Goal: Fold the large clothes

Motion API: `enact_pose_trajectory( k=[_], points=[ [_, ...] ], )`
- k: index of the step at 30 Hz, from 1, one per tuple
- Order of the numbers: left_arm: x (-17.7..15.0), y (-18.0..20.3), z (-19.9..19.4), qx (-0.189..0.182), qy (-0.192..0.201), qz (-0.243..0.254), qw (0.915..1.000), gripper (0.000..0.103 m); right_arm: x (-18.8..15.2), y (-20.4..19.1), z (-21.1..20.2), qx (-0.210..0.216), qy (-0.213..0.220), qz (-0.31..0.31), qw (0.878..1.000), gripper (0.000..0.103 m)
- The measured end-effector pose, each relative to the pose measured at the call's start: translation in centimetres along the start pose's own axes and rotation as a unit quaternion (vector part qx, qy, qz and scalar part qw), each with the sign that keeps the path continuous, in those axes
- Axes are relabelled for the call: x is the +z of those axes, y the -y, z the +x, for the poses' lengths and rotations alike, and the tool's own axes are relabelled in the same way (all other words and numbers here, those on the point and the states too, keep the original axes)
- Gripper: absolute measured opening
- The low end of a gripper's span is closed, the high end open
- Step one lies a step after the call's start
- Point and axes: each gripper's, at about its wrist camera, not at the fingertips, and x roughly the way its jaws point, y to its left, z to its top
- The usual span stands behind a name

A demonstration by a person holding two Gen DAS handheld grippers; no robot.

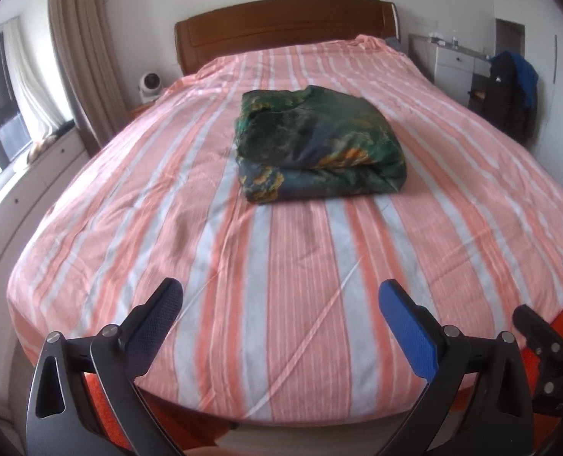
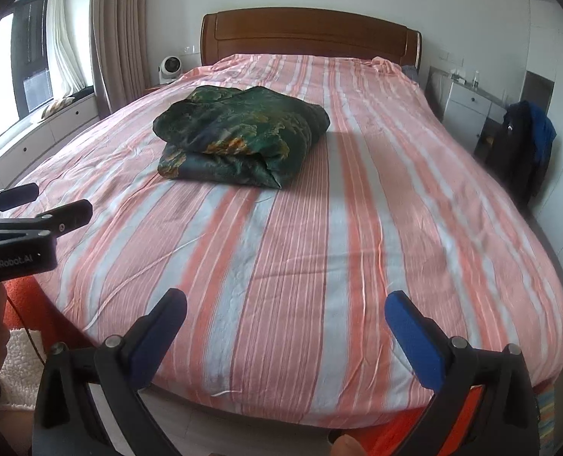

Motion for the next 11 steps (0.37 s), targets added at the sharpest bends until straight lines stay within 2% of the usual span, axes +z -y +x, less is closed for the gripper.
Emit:
enact_pose_trajectory(
  k=[3,7,11],
  points=[
    [-0.37,-0.19,0.26,-0.005,0.001,-0.004,1.0000,0.103,-0.06,-0.15,-0.05,-0.008,0.003,-0.005,1.000,0.103],
    [-0.74,-0.21,0.17,-0.029,0.009,-0.012,0.9995,0.103,-0.17,-0.12,0.25,-0.009,0.000,-0.006,1.000,0.103],
    [-0.72,0.27,-0.28,-0.024,0.023,-0.001,0.9994,0.103,-0.13,-0.03,0.41,-0.006,-0.001,-0.003,1.000,0.103]
  ],
)
